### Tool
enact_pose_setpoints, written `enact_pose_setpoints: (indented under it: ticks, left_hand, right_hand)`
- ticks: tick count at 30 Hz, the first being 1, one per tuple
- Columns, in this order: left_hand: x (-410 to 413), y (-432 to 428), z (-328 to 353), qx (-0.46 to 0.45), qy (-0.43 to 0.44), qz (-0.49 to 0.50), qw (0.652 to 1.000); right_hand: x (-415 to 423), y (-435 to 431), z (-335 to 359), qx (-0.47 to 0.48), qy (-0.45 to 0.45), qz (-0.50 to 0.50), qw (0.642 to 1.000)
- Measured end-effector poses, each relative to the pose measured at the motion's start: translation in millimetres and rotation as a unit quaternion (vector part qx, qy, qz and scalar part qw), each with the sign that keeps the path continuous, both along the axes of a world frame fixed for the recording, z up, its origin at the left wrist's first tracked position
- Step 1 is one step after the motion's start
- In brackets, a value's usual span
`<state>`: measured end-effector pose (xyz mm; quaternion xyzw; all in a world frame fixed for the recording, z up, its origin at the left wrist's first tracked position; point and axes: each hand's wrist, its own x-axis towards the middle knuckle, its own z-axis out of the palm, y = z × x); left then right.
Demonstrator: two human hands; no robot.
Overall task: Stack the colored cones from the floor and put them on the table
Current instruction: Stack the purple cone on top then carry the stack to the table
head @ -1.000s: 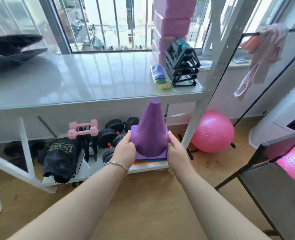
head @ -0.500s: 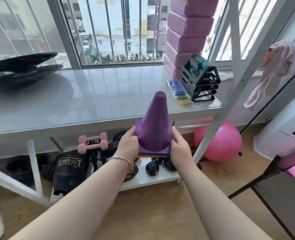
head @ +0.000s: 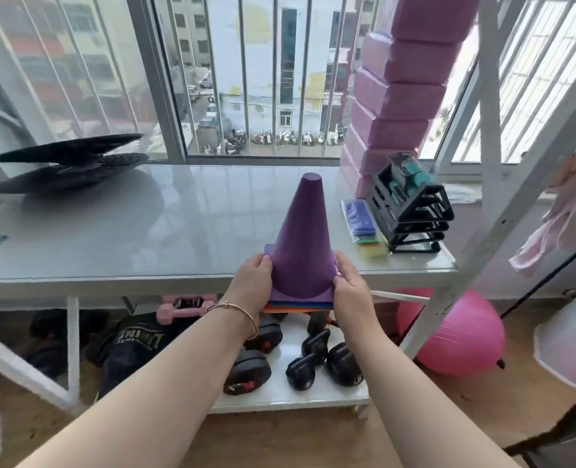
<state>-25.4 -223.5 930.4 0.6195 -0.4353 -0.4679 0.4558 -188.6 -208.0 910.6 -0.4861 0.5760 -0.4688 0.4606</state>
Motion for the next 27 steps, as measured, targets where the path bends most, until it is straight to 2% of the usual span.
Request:
enact_pose_setpoints:
  ticks: [4,8,11,14,19,27]
  left_hand:
    - [-9.2,-19.6,4.7,0.019,0.038,0.088,0.995]
    - [-13.4,-43.9,13.0,0.016,0.08,0.122,0.989]
    - [-13.7,-63.8,18.4,0.017,0.088,0.122,0.988]
    - [-10.4,-90.5,20.9,0.027,0.109,0.13,0.985]
    - [4.1,-138.5,15.6,0.027,0.072,0.125,0.989]
    - [34.4,-205.7,12.0,-0.002,0.069,0.076,0.995]
  right_hand:
    - [-9.5,-31.7,11.7,-0.024,-0.005,0.032,0.999]
    - [-23.3,-72.3,17.0,-0.021,0.025,0.034,0.999]
    - [-28.6,-102.5,22.3,-0.006,0.053,0.04,0.998]
    - [-20.6,-128.4,25.4,0.002,0.043,0.037,0.998]
    - [7.8,-167.4,26.2,-0.022,0.052,0.029,0.998]
    - [54.6,-221.4,12.6,-0.051,0.067,-0.042,0.996]
